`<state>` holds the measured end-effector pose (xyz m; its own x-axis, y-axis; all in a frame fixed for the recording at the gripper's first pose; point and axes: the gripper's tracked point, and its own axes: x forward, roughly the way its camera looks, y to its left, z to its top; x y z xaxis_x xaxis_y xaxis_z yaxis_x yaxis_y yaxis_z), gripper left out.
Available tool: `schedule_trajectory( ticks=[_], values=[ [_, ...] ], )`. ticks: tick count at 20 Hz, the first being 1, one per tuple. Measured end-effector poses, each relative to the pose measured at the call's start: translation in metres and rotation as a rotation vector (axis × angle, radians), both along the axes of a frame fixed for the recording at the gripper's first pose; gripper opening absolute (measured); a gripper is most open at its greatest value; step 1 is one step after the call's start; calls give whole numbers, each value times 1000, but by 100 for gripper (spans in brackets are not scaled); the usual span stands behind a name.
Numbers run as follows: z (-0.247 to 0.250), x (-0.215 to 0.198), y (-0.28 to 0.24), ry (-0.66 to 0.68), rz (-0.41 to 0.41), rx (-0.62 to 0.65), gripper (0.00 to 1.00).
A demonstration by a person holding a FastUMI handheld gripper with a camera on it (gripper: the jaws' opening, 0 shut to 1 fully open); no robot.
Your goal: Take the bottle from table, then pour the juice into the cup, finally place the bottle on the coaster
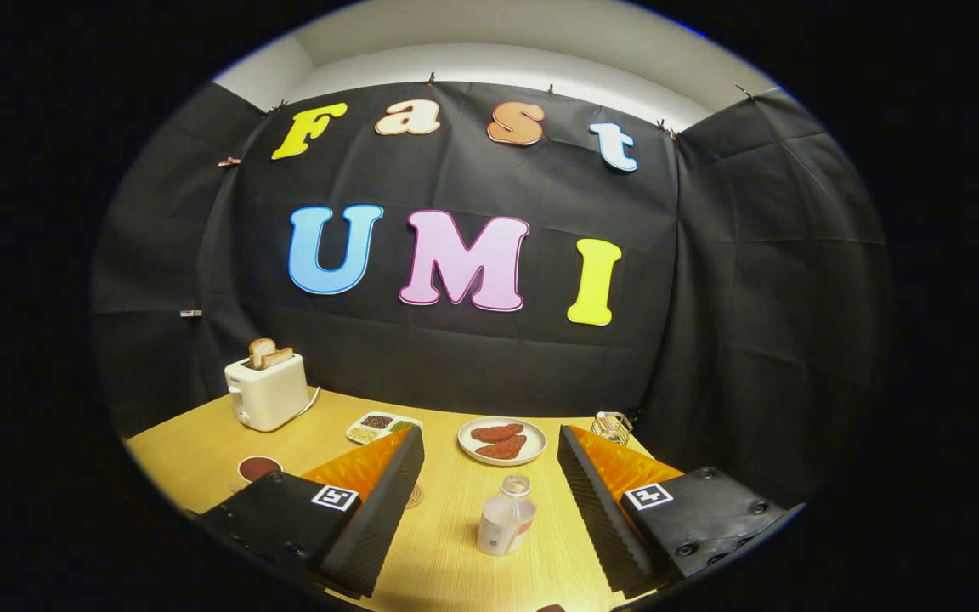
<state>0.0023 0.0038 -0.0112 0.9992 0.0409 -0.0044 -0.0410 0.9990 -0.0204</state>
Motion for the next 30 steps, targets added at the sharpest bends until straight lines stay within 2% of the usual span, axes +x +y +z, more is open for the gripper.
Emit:
schedule_trajectory(
  ticks=[15,17,22,30],
  values=[
    [-28,14,-15,38,43,44,97],
    [-33,20,-13,39,62,70,98],
    [-54,45,-19,34,74,29,97],
    [-107,75,-24,86,89,46,98]
  ],
)
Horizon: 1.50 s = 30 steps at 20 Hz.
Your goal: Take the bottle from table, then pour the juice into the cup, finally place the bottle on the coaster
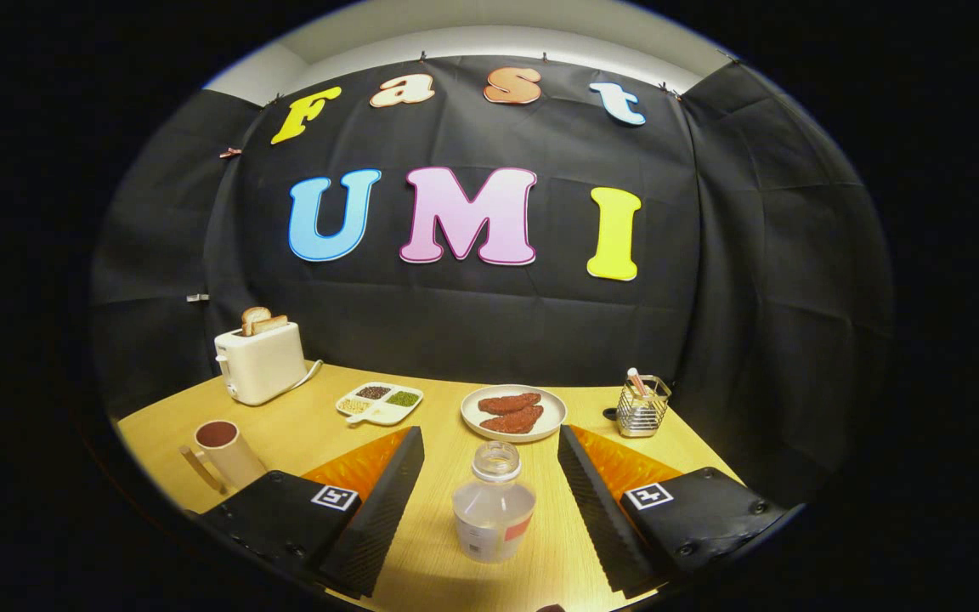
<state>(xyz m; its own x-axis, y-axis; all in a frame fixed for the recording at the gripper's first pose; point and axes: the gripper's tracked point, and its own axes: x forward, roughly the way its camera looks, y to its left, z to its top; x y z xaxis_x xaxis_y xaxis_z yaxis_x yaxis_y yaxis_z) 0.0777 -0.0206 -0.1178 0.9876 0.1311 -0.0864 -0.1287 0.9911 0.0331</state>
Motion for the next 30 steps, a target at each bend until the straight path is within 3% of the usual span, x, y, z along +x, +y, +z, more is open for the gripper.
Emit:
schedule_trajectory(
  ticks=[9,17,22,30],
  values=[
    [-55,19,-1,65,-1,4,98],
    [-75,28,1,94,10,27,97],
    [-80,32,6,107,31,40,84],
    [-78,31,6,124,54,1,74]
  ],
)
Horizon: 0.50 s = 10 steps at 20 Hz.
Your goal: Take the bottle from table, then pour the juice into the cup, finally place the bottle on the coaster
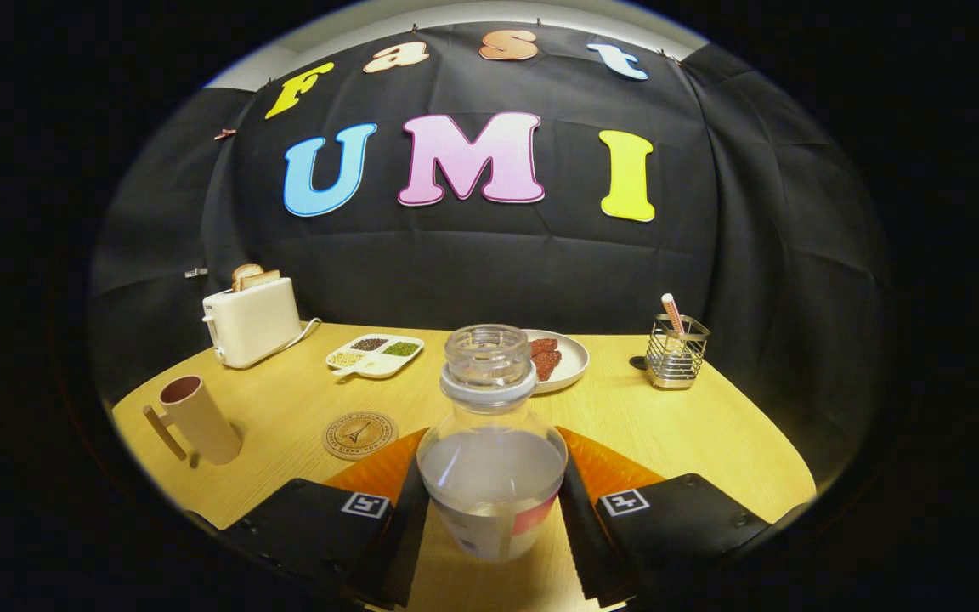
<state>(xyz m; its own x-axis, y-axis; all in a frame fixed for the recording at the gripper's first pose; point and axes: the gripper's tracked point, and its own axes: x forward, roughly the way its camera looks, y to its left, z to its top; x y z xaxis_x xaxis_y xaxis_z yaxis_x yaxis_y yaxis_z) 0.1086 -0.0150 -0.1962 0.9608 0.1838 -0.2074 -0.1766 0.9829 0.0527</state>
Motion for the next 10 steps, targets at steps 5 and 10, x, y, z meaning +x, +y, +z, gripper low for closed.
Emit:
schedule_trajectory(
  ticks=[5,10],
  values=[
    [36,-3,-4,-50,10,-119,74],
    [79,-7,18,-81,24,-228,74]
  ],
)
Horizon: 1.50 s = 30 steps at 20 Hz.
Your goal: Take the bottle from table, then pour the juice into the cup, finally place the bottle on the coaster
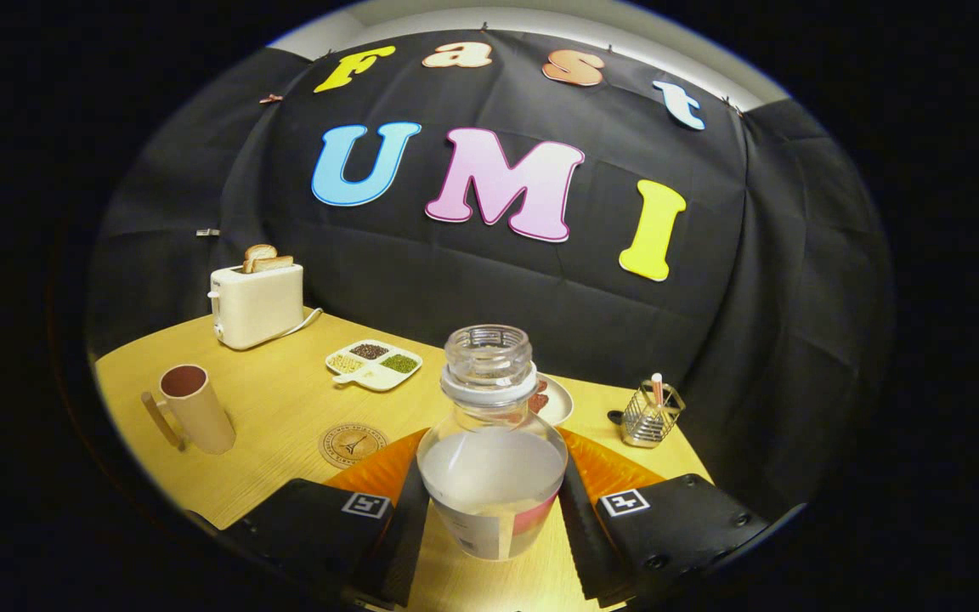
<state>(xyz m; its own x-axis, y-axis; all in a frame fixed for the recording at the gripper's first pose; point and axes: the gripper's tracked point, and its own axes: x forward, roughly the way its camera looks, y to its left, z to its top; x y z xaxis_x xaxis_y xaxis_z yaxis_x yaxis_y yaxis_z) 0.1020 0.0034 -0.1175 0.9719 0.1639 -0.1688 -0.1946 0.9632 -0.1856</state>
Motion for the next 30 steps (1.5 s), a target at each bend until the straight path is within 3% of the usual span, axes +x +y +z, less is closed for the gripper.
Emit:
schedule_trajectory(
  ticks=[5,12,21,30],
  values=[
    [41,-10,54,-64,61,-145,74],
    [59,-19,135,-116,136,-280,74],
    [20,-12,197,-103,196,-537,74],
    [-24,0,221,-92,271,-804,74]
  ],
)
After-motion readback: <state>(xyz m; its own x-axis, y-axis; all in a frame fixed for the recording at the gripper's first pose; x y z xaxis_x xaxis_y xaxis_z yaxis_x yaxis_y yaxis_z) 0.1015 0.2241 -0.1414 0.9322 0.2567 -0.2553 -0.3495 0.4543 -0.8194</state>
